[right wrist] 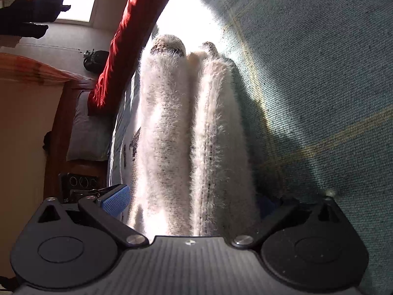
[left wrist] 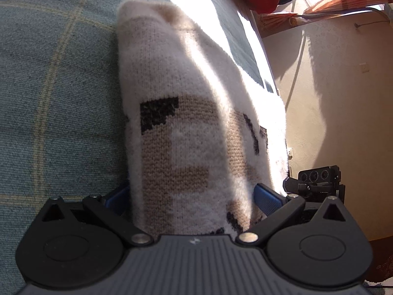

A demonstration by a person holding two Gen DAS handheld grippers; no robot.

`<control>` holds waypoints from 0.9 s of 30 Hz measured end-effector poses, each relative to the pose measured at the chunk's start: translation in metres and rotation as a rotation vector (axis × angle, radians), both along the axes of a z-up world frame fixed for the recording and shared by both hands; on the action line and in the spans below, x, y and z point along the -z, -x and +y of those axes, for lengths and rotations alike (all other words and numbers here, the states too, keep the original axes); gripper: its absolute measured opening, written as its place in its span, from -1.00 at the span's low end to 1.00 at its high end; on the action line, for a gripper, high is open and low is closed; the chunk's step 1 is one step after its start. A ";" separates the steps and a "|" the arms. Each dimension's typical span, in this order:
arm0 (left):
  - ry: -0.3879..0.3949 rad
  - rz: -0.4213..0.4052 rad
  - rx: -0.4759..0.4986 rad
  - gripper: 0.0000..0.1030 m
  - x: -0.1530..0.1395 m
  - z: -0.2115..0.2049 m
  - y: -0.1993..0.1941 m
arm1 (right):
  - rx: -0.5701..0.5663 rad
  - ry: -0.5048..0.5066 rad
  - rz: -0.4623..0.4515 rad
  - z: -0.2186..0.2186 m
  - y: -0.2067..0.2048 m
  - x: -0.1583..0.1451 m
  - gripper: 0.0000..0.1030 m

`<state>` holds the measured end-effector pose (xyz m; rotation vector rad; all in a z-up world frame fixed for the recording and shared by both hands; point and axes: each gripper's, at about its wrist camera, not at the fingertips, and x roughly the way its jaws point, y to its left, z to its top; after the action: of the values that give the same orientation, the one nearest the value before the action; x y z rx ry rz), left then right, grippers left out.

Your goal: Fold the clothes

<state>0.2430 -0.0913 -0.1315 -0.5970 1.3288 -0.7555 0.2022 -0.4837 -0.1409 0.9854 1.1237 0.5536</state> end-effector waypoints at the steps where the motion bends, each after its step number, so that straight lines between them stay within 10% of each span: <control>1: 0.005 -0.003 0.004 0.99 0.000 0.001 0.002 | 0.002 0.006 -0.001 0.002 -0.001 0.000 1.00; 27: -0.086 -0.077 -0.023 0.88 -0.034 -0.023 0.014 | -0.044 0.253 -0.152 0.038 0.007 -0.054 0.71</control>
<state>0.2294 -0.1146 -0.0975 -0.5091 1.2748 -0.6927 0.1953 -0.4455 -0.0872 0.6901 1.0515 0.4988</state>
